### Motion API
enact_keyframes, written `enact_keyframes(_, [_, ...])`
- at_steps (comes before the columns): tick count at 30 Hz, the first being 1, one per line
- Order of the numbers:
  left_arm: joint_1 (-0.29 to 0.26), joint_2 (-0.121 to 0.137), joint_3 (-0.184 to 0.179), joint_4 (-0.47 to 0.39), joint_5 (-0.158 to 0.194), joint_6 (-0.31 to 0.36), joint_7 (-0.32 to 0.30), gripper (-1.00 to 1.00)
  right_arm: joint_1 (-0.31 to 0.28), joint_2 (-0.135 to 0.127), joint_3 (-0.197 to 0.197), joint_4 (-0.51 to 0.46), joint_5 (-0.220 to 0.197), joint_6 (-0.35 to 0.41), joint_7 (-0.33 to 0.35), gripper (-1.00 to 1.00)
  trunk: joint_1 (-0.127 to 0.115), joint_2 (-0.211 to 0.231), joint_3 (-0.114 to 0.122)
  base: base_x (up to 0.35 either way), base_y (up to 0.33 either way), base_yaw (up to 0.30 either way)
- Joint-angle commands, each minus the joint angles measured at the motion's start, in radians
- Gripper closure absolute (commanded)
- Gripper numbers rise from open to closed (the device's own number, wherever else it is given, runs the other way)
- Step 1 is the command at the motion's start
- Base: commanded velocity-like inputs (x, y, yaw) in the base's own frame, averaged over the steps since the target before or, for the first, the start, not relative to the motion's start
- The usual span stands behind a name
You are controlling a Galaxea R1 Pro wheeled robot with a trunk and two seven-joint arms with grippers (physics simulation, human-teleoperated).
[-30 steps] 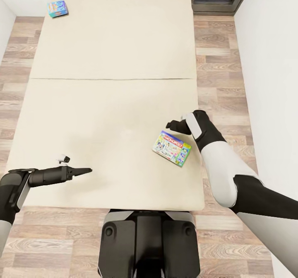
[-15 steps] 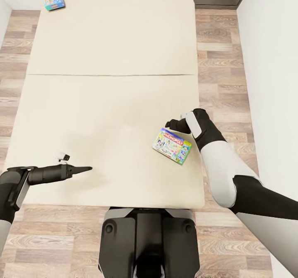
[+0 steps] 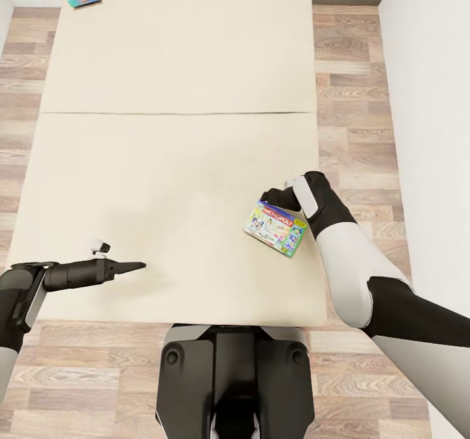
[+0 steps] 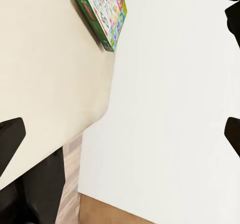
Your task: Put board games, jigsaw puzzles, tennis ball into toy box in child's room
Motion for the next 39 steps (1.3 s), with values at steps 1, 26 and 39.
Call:
enact_keyframes(1, [0.0, 0.0, 0.0, 0.0, 0.0, 0.011, -0.004, -1.0, 0.0, 0.001, -0.004, -0.001, -0.011, 0.002, -0.01, -1.0, 0.001, -0.002, -0.001, 0.0, 0.019, 0.0])
enact_keyframes(26, [0.0, 0.001, 0.0, -0.001, 0.0, 0.012, -0.004, -1.0, 0.0, 0.001, -0.004, -0.004, -0.009, 0.003, -0.008, -1.0, 0.001, -0.002, -0.004, 0.0, 0.006, 0.0])
enact_keyframes(39, [0.0, 0.002, -0.001, -0.001, 0.0, 0.012, -0.004, -1.0, 0.0, 0.001, -0.004, -0.023, -0.011, 0.003, -0.009, -1.0, 0.001, -0.002, -0.004, 0.0, 0.098, 0.0])
